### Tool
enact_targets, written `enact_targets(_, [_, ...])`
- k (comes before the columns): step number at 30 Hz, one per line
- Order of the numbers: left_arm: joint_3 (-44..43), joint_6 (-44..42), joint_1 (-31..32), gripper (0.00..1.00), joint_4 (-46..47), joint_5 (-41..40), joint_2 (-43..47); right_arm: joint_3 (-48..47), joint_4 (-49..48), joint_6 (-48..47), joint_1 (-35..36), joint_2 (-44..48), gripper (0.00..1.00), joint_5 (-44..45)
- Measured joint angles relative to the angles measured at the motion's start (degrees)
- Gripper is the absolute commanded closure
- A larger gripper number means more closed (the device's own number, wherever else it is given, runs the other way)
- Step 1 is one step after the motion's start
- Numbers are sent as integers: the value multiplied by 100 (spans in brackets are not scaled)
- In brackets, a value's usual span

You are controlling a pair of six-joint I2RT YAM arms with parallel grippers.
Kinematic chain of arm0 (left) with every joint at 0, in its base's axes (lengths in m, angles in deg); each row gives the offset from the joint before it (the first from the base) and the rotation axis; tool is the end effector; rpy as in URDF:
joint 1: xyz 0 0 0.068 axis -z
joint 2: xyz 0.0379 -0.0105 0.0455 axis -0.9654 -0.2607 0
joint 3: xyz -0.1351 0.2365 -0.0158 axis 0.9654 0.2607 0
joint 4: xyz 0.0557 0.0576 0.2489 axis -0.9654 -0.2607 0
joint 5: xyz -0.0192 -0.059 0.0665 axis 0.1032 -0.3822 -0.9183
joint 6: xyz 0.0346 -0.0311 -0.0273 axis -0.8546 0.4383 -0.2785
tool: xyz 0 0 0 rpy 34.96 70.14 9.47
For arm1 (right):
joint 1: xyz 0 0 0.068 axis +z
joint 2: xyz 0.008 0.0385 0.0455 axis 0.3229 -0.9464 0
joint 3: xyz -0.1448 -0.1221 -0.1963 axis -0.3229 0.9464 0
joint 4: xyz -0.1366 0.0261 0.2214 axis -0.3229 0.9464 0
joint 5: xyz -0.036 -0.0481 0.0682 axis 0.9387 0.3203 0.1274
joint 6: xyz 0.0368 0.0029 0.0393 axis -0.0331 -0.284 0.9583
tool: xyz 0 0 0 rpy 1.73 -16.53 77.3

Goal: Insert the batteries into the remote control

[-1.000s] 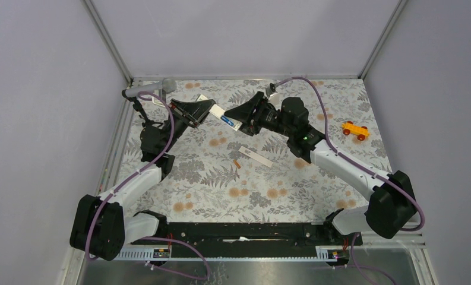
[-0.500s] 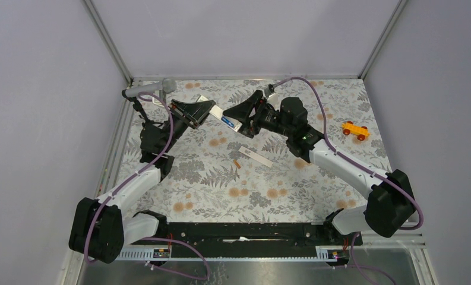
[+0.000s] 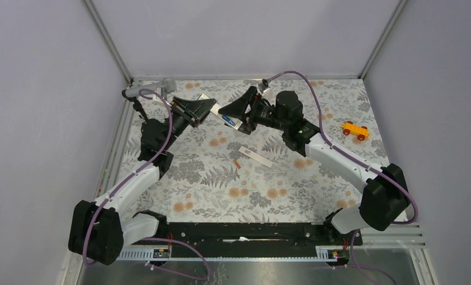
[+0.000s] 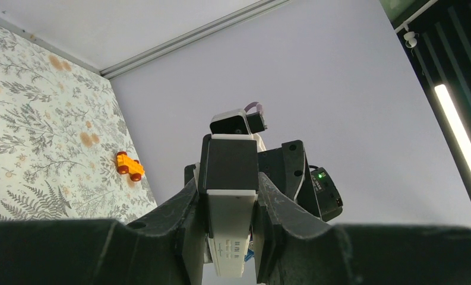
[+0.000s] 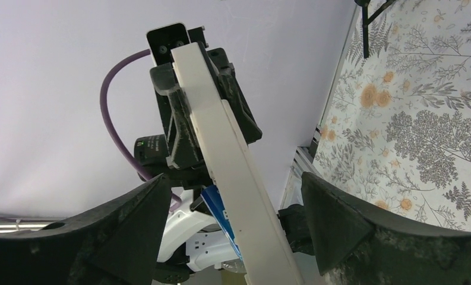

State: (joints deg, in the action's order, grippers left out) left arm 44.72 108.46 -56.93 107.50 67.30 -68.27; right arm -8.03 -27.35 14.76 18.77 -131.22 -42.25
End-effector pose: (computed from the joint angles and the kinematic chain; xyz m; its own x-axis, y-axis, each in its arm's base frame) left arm 0.2383 -0.0913 0.3258 -0.5632 -0.7765 -0.2826 0.3982 0.0446 -0.9162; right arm 0.2638 0.2239 0.3583 -0.8574 0.4094 -0.3117 -0.2916 0.1126 0.9499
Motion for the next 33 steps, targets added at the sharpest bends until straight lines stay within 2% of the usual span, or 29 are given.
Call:
enact_targets(12, [-79, -66, 0, 100, -160, -44, 31, -52, 138, -103, 11, -87, 48, -232])
enact_targets(23, [-79, 57, 0, 100, -234, -92, 26, 11, 96, -109, 11, -83, 51, -234])
enact_targets(24, [-79, 90, 0, 100, -258, -92, 26, 26, 63, -107, 11, -81, 49, -236])
enact_targets(25, [-79, 107, 0, 100, -273, -92, 26, 33, 46, -109, 11, -76, 43, -234])
enact_targets(29, [-127, 116, 0, 100, -415, -98, 31, 79, 81, -120, 11, -76, 3, -234])
enact_targets(33, [-173, -13, -68, 100, -610, -96, 140, 90, 2, -151, 9, -72, 0, -212])
